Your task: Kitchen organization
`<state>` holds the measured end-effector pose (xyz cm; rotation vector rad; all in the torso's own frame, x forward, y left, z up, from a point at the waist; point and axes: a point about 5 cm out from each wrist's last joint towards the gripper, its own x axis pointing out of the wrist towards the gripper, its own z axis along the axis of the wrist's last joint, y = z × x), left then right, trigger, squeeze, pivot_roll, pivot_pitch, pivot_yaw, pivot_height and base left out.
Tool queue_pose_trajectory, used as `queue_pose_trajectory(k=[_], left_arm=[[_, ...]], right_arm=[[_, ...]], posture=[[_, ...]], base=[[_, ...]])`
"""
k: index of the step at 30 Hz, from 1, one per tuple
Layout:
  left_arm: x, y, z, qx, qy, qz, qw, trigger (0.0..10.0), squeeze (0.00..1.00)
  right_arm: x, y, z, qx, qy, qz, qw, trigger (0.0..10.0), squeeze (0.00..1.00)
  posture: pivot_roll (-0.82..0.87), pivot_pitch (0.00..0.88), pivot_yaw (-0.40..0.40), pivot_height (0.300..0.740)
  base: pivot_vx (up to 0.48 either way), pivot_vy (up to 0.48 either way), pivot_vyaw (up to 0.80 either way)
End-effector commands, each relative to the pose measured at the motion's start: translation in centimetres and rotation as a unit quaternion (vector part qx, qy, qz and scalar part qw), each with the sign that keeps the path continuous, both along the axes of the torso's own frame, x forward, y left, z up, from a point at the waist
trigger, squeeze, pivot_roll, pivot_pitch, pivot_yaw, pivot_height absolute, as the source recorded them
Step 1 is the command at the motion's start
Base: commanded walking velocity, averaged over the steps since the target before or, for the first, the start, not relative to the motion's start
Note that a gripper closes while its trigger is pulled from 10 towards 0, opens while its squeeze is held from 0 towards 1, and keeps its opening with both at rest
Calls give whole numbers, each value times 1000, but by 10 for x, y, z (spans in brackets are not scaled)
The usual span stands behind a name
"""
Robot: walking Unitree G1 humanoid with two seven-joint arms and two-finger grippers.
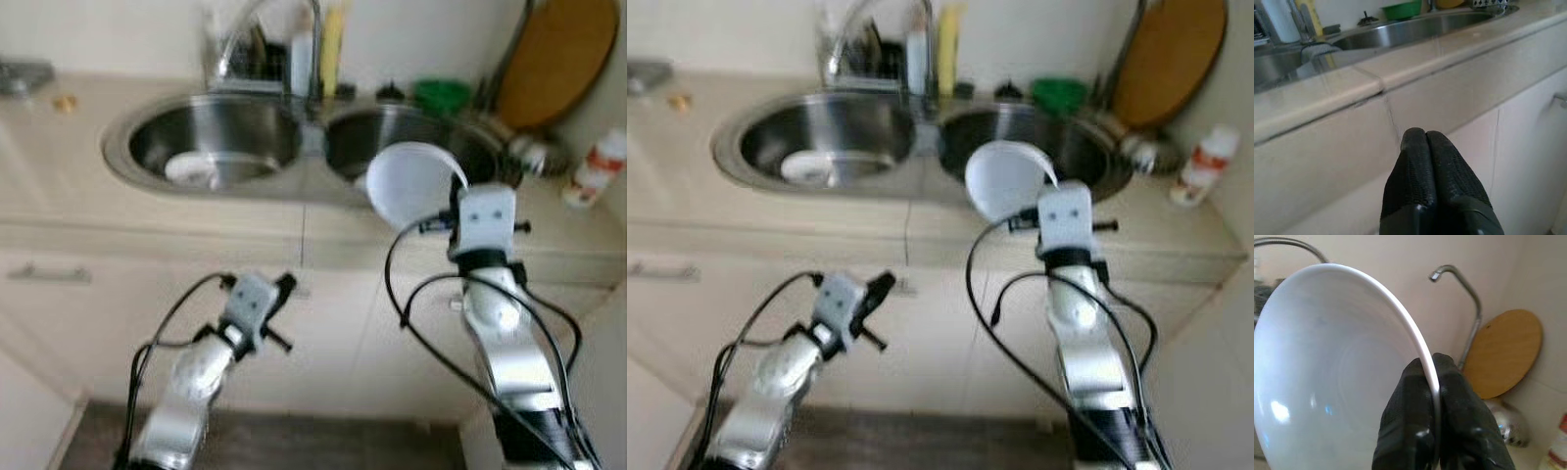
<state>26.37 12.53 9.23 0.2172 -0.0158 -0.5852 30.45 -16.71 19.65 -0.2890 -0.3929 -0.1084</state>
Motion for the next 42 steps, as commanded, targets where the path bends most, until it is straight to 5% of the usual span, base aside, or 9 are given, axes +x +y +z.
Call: queue_pose_trajectory(k=[1,28,30,31,42], left_arm=[[-1,-8,1,-5,-3,-12,1000,10000,0],[-1,-10,5,-11,-26,-12,1000,10000,0],[-1,-10,8,-10,-44,-9,999,10000,0],[3,-7,29,-11,-125,23,992,10000,0],[10,3,33,-5,-149,72,986,10000,0]], right_arm=[[0,-11,5,7,-10,-19,1000,10000,0],[14,-1,9,-15,3,12,1000,10000,0],[15,-1,8,-14,4,12,1000,10000,0],[17,2,6,-15,8,15,1000,10000,0],[25,1,3,-19,16,16,1000,10000,0]], posture=[[118,0,-59,740],[128,0,-64,740],[128,0,-64,740],[132,0,-63,740],[134,0,-59,740]], base=[[300,0,0],[153,0,0],[0,0,0],[0,0,0],[0,0,0]])
